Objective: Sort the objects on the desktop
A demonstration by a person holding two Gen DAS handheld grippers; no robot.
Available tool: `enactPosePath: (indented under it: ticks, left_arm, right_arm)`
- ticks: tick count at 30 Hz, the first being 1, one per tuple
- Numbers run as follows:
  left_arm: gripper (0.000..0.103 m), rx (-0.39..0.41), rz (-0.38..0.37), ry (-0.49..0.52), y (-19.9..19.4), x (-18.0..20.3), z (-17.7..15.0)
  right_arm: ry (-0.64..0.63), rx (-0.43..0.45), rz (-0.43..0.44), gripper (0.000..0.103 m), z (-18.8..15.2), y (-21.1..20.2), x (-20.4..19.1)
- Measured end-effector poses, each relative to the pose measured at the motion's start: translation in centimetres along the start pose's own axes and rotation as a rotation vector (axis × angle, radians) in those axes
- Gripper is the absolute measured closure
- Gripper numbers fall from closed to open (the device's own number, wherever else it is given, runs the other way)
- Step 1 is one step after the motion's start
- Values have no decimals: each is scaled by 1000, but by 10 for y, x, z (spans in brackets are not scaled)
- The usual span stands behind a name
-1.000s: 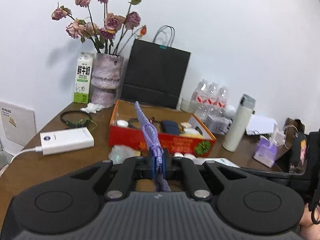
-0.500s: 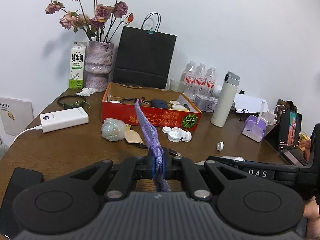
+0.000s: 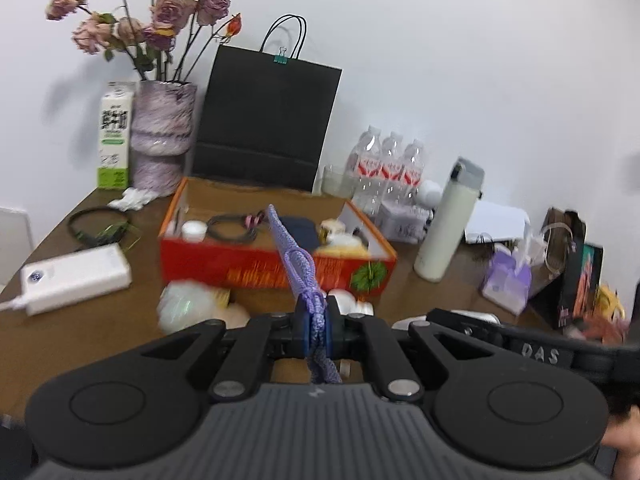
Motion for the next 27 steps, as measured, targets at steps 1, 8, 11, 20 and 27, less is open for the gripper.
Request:
enactPosePath:
  ticks: [1, 8, 11, 20, 27]
  left_arm:
    - [96, 0, -13, -12, 11, 1, 10]
    - [96, -139, -127, -87, 125, -2, 84]
    - [96, -178, -127, -153, 179, -13, 103]
    - [92, -370, 117, 45, 275, -42, 67]
    - [43, -311, 66, 214, 249, -41, 62]
  right_arm:
    - [-2, 10, -1, 20, 8, 6, 3]
    - [10, 26, 4, 20, 71, 69, 30]
    - [8, 30, 0, 20, 91, 99, 37]
    - [22, -61, 41, 20, 122, 206, 43]
    - [93, -227, 58, 20, 107, 285, 34]
Point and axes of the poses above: each gripper's, at about its wrist camera, not at the fingertips, and y roughly the way its jaws point, x to its right, z to its top, the point moved 1 cm from there along y, roughly the way its jaws point, and after that the axes turned 12 degrees about z, right-handed, at the moved point
